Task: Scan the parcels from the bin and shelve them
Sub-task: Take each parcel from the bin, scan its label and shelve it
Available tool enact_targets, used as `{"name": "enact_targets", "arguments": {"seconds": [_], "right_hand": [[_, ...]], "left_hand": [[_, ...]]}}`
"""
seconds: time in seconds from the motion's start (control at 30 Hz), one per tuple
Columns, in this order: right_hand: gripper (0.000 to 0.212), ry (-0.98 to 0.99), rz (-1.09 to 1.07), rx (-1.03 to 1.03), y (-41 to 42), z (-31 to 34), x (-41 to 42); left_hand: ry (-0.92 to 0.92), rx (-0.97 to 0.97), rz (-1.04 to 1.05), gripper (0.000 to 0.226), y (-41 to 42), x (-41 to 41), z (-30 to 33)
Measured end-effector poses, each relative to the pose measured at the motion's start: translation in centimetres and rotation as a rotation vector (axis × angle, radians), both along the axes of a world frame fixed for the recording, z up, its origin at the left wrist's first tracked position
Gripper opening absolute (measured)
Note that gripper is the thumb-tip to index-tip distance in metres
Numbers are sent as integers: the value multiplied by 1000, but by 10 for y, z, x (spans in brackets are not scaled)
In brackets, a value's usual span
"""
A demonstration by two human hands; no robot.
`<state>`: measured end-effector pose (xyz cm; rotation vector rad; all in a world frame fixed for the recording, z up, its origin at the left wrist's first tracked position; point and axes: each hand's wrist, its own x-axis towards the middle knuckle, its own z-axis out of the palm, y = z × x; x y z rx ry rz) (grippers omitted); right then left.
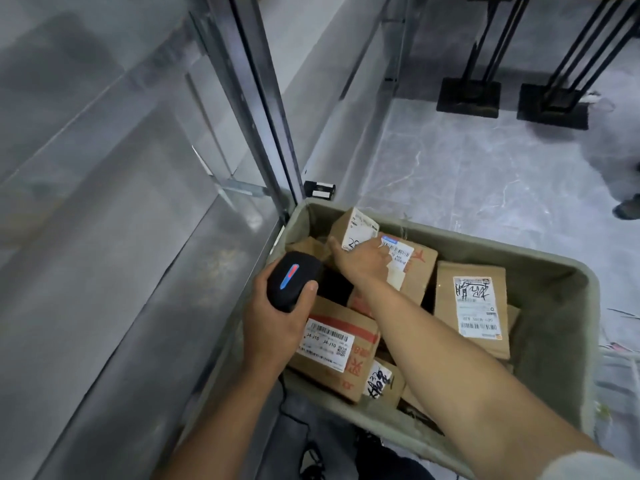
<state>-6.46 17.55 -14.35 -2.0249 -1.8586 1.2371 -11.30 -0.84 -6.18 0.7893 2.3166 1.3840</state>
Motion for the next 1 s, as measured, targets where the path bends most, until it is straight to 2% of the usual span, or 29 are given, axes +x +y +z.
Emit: {"name": "enact_targets", "arguments": {"seconds": [0.2,0.3,0.47,0.63,0.77,1.0], "right_hand": [[111,61,-54,-69,17,0,-8],[114,69,-38,-22,14,2,-3],[96,120,124,257,-7,21,11],[106,168,290,526,-36,57,23],[103,146,460,758,-68,84,36],[104,139,702,928,-128,118,46]], "left_hand": [[-10,-29,60,55,2,-1,-2],[-4,0,72,51,4,-3,-2],[8,46,104,51,4,-8,8],[60,115,107,48,-17,-8,29],[78,169,119,53,-55,-6,43],[94,266,151,53,-134,7,66]]}}
